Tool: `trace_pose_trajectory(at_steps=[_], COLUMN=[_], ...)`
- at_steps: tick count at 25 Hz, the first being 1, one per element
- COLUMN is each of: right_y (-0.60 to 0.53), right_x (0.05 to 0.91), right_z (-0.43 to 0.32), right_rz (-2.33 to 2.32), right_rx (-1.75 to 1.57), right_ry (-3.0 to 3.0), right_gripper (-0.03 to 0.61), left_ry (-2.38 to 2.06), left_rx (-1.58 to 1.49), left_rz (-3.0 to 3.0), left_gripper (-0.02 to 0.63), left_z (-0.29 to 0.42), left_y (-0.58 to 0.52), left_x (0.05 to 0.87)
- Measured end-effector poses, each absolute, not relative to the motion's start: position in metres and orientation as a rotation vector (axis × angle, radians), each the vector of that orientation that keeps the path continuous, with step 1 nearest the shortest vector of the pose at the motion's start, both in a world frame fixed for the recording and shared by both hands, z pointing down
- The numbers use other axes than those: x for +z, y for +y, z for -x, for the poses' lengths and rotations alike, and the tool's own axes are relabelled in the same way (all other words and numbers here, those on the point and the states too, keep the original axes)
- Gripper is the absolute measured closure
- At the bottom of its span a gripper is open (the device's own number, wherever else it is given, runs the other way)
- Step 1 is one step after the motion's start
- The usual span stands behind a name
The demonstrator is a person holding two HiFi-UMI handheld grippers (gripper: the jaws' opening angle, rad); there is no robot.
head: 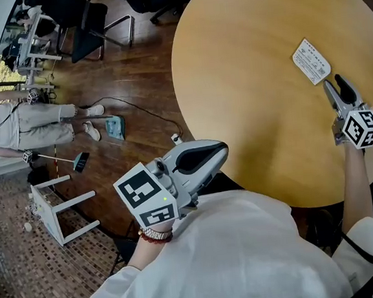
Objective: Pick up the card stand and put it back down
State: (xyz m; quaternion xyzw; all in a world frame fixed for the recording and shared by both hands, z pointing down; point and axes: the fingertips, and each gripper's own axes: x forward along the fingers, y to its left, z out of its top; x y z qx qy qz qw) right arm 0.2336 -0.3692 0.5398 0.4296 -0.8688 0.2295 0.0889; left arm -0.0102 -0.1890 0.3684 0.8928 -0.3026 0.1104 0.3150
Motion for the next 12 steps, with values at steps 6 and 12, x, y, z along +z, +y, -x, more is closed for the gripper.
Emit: trace_pose_trajectory(at_steps=[6,12], right_y=[-0.256,-0.166], right_x=[0.536,0.441], right_z=[-0.237,-0.216], right_rz=[-1.444,-1.592], right_rx=[0.817,0.698], right_ry=[-2.547,-2.624], right_gripper=[0.373,0.381], left_ry=[-0.695,-0.476], left_rx=[0.234,0.157], left_rz=[-2.452,-2.571], left_gripper=[0.624,0.624], left_z=[0.008,-0.004], left_y=[-0.176,-0.132], left_x=[0.359,0.33])
